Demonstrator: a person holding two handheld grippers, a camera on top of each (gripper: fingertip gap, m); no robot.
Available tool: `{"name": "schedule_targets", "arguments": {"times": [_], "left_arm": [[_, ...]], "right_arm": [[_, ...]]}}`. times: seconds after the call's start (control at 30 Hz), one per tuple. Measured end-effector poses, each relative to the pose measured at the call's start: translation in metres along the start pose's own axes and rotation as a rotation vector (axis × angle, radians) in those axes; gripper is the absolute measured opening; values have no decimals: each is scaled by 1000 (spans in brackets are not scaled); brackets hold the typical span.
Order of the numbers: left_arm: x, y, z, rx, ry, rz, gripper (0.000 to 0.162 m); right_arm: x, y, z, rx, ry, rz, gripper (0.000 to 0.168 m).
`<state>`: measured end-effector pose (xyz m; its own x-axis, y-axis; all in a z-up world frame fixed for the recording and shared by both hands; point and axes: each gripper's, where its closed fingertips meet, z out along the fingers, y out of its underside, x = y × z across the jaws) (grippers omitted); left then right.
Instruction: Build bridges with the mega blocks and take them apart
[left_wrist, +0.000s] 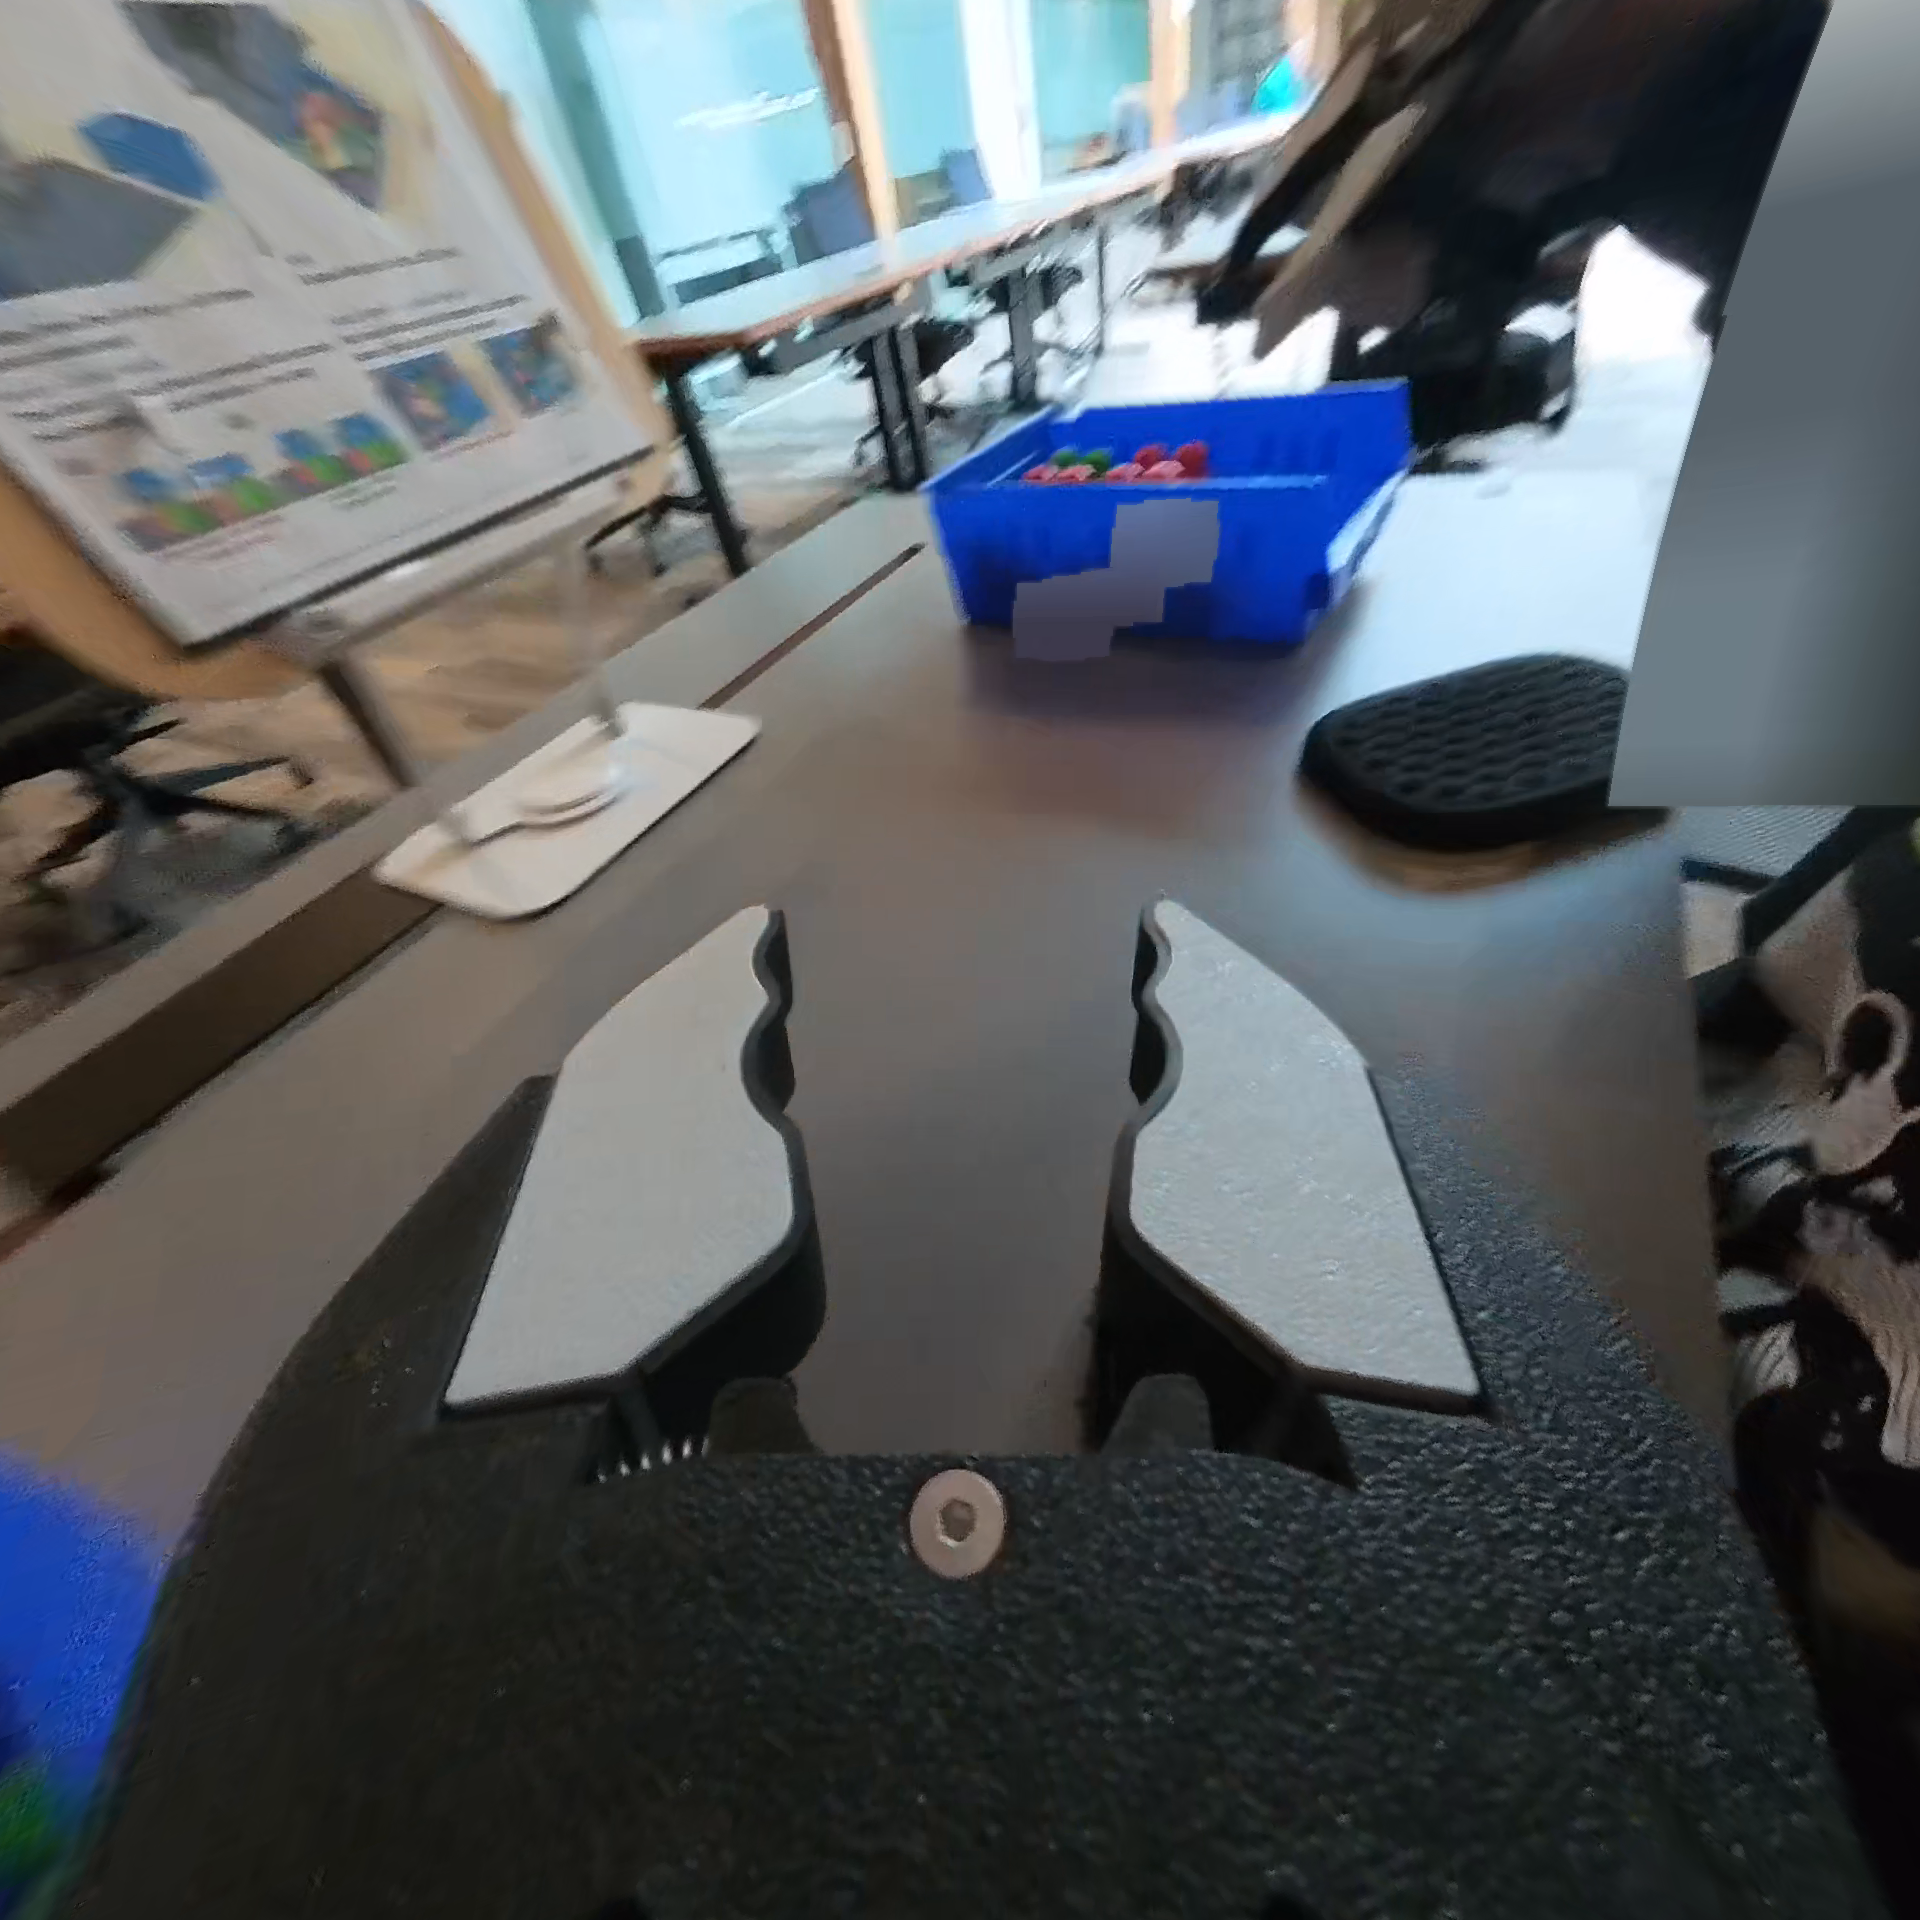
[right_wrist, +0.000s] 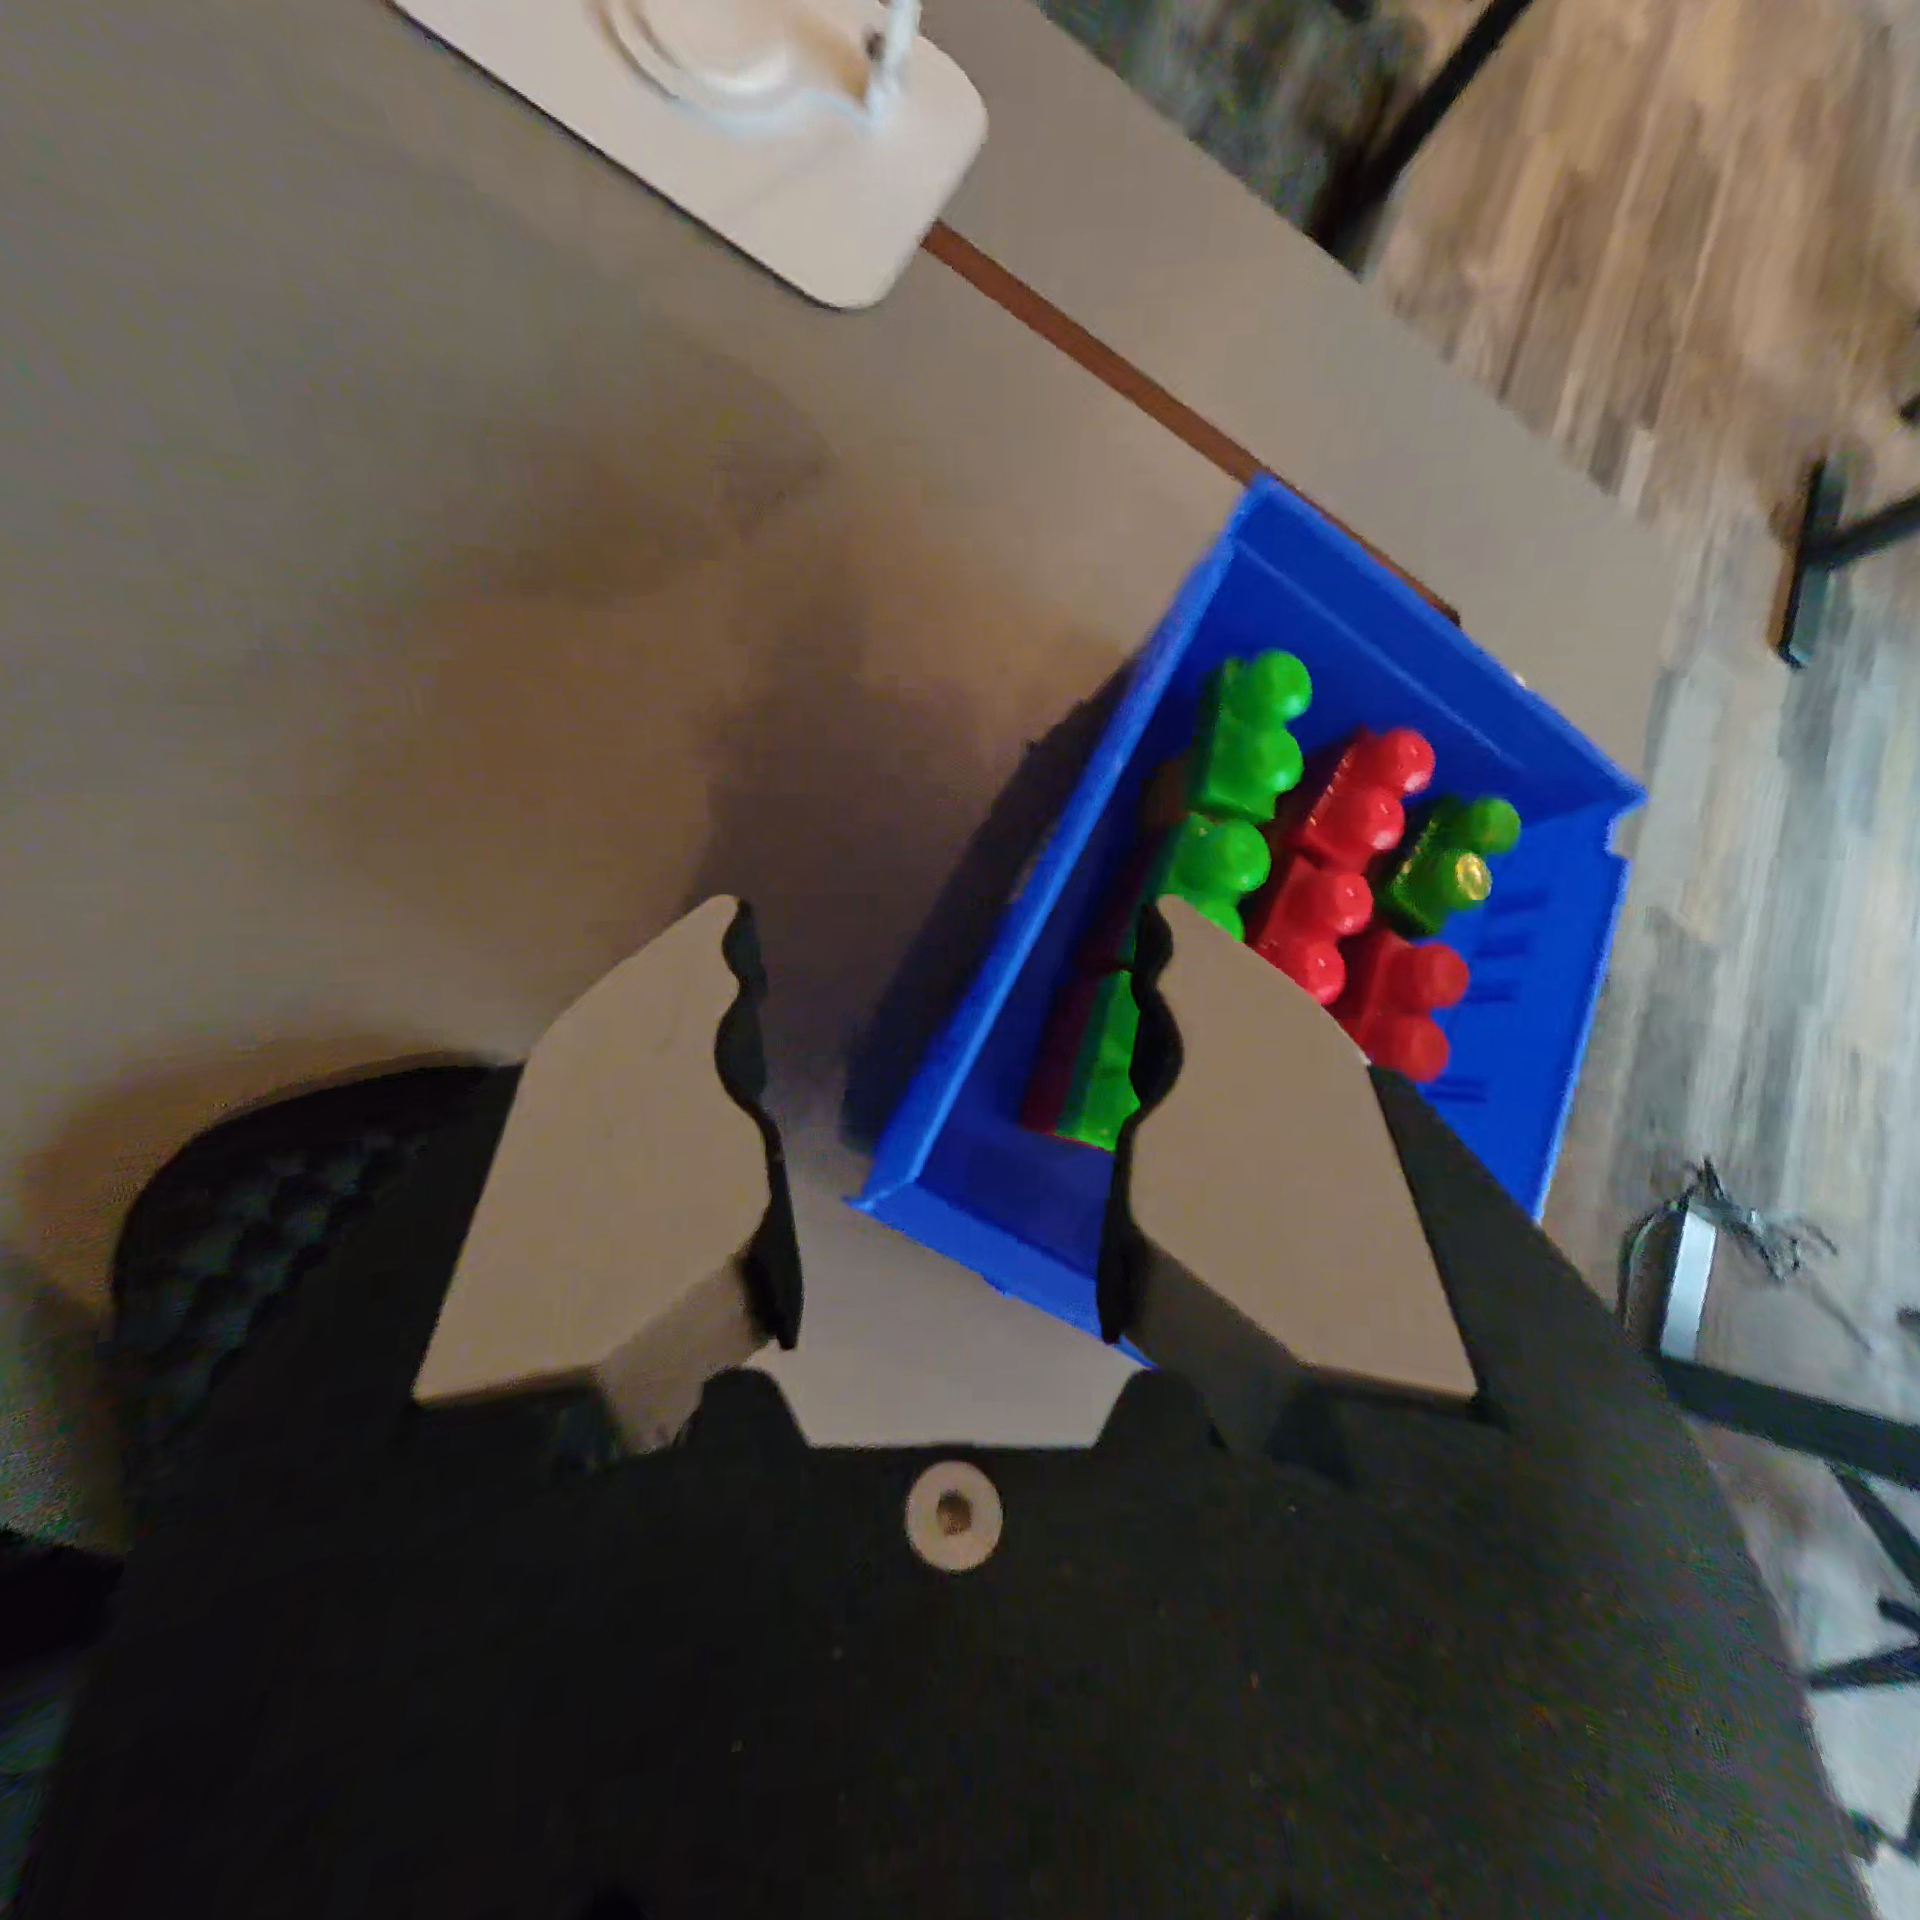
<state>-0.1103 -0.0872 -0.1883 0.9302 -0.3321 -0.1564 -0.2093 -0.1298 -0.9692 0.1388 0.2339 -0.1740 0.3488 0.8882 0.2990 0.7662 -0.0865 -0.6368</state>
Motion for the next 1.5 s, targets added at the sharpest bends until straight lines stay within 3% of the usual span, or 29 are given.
{"name": "schedule_targets", "arguments": {"times": [0.1, 0.2, 0.3, 0.47, 0.7, 0.97, 1.17, 1.23, 1.3, 1.4, 1.5], "left_arm": [[-46, 9, -56, -173, -143, 108, 59], [-108, 39, -117, -456, -280, 287, 54], [-149, 90, -156, -737, -223, 317, 57], [-190, 167, -182, -1070, -103, 210, 63], [-219, 214, -200, -1307, -45, 75, 64], [-220, 217, -196, -1365, -21, 48, 56], [-220, 228, -205, -1440, -30, 71, 62], [-216, 233, -204, -1459, -23, 89, 55], [-215, 235, -197, -1437, -38, 107, 38], [-220, 225, -195, -1385, -90, 153, 38], [-221, 198, -186, -1223, -169, 155, 38]], "right_arm": [[-23, -8, -8, 36, -26, -75, 69], [-42, -17, -14, 68, -42, -133, 70], [-55, -28, -19, 92, -51, -177, 70], [-66, -44, -27, 102, -24, -237, 71], [-85, -61, -39, 123, -16, -319, 71], [-101, -67, -45, 147, -21, -383, 72], [-105, -75, -49, 172, -23, -406, 72], [-108, -76, -49, 177, -31, -418, 71], [-111, -77, -49, 178, -38, -432, 71], [-118, -80, -45, 185, -63, -452, 71], [-133, -84, -41, 209, -133, -478, 69]]}}
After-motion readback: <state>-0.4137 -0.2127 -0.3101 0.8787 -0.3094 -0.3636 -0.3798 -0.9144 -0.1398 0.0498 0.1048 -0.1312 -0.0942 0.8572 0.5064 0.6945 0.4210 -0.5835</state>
